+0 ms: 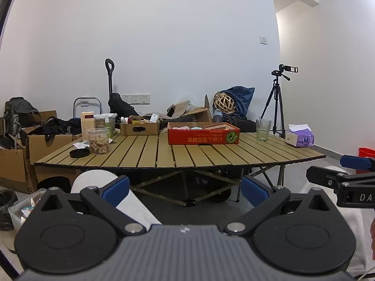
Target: Organize soft objects
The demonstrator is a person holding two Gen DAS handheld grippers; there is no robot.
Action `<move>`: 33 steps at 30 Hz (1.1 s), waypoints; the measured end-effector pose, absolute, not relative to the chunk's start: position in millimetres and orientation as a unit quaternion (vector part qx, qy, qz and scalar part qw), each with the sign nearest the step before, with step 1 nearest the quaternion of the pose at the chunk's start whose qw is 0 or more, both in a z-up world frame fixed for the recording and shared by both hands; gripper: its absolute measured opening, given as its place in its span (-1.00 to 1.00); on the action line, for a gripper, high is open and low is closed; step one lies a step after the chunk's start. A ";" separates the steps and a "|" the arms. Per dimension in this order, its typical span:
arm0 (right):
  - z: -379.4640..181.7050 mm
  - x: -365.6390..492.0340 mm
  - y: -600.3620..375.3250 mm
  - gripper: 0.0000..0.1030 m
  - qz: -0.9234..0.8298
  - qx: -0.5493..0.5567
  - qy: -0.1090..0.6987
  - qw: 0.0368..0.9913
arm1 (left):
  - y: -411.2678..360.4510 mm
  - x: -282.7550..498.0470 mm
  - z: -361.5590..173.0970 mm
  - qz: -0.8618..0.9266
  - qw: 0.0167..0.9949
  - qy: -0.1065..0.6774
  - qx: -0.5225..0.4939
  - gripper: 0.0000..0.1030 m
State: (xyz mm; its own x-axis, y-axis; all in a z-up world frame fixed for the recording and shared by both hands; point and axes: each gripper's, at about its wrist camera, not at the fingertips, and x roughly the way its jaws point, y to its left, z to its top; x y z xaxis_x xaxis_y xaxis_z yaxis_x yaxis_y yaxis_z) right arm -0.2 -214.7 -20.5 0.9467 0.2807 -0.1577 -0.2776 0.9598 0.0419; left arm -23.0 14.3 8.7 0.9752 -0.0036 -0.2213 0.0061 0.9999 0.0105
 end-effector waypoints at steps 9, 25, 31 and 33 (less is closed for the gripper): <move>-20.6 0.7 -212.3 1.00 0.147 0.008 0.090 0.985 | 18.7 -24.1 7.7 0.004 0.994 0.111 0.002 1.00; -20.9 -2.9 -207.9 1.00 0.161 0.010 0.088 0.983 | 18.4 -25.1 8.4 0.005 0.994 0.108 0.005 1.00; -21.7 -5.2 -207.4 1.00 0.161 0.012 0.086 0.983 | 19.6 -24.4 8.6 0.004 0.994 0.108 0.005 1.00; -21.9 -5.1 -207.5 1.00 0.161 0.012 0.086 0.983 | 19.7 -24.3 8.4 0.003 0.994 0.110 0.005 1.00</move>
